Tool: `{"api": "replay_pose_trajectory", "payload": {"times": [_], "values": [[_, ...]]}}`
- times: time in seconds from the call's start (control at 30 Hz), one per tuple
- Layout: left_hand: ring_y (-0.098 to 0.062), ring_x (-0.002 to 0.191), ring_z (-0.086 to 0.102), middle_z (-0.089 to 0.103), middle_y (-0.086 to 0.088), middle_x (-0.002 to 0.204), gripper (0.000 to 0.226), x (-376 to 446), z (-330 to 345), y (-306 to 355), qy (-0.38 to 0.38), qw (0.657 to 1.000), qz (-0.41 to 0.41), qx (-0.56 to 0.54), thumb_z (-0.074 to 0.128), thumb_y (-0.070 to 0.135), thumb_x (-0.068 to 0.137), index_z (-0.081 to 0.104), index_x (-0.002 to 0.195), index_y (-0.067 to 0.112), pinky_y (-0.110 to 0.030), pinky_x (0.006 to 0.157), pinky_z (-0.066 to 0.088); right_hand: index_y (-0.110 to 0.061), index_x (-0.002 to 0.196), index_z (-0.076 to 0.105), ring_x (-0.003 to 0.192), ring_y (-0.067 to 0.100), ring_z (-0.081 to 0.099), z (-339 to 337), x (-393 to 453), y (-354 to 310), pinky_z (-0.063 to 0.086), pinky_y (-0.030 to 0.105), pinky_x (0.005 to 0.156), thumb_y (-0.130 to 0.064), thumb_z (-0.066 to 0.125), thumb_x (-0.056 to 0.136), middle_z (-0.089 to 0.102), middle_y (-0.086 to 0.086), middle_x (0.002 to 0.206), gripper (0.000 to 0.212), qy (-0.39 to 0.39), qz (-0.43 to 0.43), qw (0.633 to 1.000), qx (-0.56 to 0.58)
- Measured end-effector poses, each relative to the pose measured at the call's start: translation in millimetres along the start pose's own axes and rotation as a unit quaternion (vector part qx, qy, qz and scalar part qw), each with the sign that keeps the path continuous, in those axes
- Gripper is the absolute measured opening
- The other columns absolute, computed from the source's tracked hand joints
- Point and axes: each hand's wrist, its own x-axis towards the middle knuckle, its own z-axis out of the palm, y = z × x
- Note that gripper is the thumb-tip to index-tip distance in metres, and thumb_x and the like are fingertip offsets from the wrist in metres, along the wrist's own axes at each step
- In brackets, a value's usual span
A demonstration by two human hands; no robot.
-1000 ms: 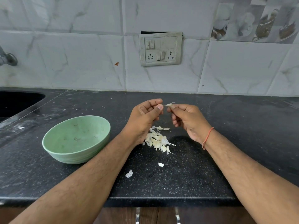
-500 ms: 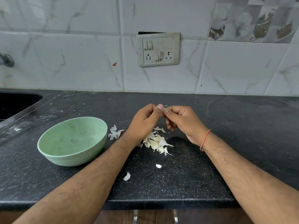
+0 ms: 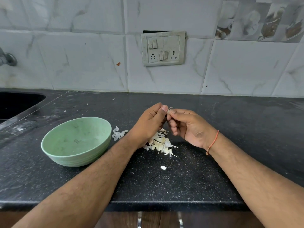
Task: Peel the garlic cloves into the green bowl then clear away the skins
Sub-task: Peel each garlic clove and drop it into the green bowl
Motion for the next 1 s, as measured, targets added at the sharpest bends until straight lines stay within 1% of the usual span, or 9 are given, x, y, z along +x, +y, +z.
{"api": "replay_pose_trajectory", "payload": {"times": [0.13,0.27,0.37,0.5,0.6,0.7,0.77,0.83,1.0], "values": [[-0.019,0.066,0.039,0.046,-0.01,0.079,0.04,0.1,-0.7,-1.5,-0.005,1.0,0.003,0.015,0.043,0.028,0.115,0.051,0.094,-0.004,-0.027,0.058,0.038,-0.011,0.089,0.071,0.06,0.015,0.049,-4.8,-0.4,-1.2,0.047,0.023,0.054,-0.026,0.062,0.104,0.054,0.004,0.069,0.022,-0.023,0.032,0.999,0.032],[-0.012,0.064,0.043,0.051,0.006,0.068,0.037,3.9,-1.2,-6.4,0.022,0.999,0.004,0.026,0.044,0.031,0.115,0.057,0.087,0.012,-0.024,0.059,0.039,-0.014,0.091,0.07,0.057,0.013,0.045,-4.2,4.1,2.0,0.035,0.024,0.049,-0.029,0.059,0.107,0.052,0.003,0.069,0.025,-0.002,0.006,1.0,-0.013],[-0.011,0.062,0.049,0.056,0.0,0.067,0.041,7.6,-4.1,-11.2,0.102,0.988,0.034,0.111,0.048,0.033,0.114,0.059,0.083,0.008,-0.034,0.061,0.044,-0.017,0.09,0.074,0.06,0.014,0.045,-7.5,8.9,8.6,0.035,0.025,0.052,-0.029,0.057,0.109,0.053,0.002,0.069,0.028,0.085,-0.06,0.987,-0.12],[-0.018,0.066,0.062,0.065,0.0,0.07,0.037,-1.2,-10.9,-4.0,0.19,0.946,0.059,0.256,0.042,0.042,0.112,0.063,0.09,0.021,-0.044,0.066,0.052,-0.028,0.09,0.077,0.068,0.011,0.056,-10.1,13.8,16.2,0.047,0.023,0.068,-0.033,0.06,0.108,0.068,-0.006,0.08,0.025,0.173,-0.135,0.917,-0.334],[-0.021,0.112,0.058,0.065,0.008,0.114,0.035,-19.6,-11.1,1.5,0.214,0.882,0.004,0.419,0.035,0.049,0.109,0.063,0.114,0.029,-0.048,0.103,0.04,-0.027,0.095,0.075,0.071,-0.002,0.057,-9.3,13.3,16.9,0.041,0.009,0.066,-0.032,0.058,0.109,0.071,-0.012,0.095,0.022,0.17,-0.145,0.89,-0.398],[-0.035,0.155,0.011,0.031,-0.006,0.165,0.06,-43.4,-15.6,-2.8,0.145,0.832,-0.157,0.513,0.021,0.063,0.106,0.05,0.147,0.03,-0.057,0.124,0.008,-0.028,0.097,0.074,0.066,-0.003,0.054,-10.3,11.5,17.5,0.042,0.011,0.065,-0.035,0.055,0.11,0.07,-0.018,0.092,0.024,0.145,-0.122,0.89,-0.414],[-0.047,0.158,-0.013,0.007,-0.014,0.175,0.075,-54.4,-18.9,-2.9,0.089,0.806,-0.258,0.525,0.011,0.069,0.104,0.037,0.159,0.025,-0.061,0.126,-0.005,-0.032,0.097,0.073,0.074,-0.001,0.061,-10.9,11.7,20.2,0.048,0.019,0.073,-0.038,0.053,0.11,0.073,-0.02,0.102,0.025,0.125,-0.1,0.892,-0.424],[-0.055,0.157,-0.013,0.0,-0.017,0.177,0.081,-56.5,-19.5,-4.2,0.059,0.794,-0.316,0.516,0.005,0.072,0.102,0.03,0.163,0.026,-0.064,0.126,-0.007,-0.035,0.096,0.072,0.093,0.013,0.07,-10.5,11.6,22.4,0.057,0.034,0.087,-0.04,0.051,0.11,0.075,-0.019,0.11,0.025,0.113,-0.088,0.891,-0.43],[-0.045,0.161,0.011,0.019,-0.017,0.175,0.084,-51.1,-18.9,-12.2,0.022,0.816,-0.242,0.524,0.004,0.07,0.104,0.035,0.164,0.021,-0.059,0.131,0.009,-0.037,0.095,0.072,0.102,0.019,0.072,-9.5,9.2,23.1,0.056,0.047,0.098,-0.042,0.051,0.109,0.076,-0.016,0.108,0.026,0.102,-0.076,0.892,-0.435]]}}
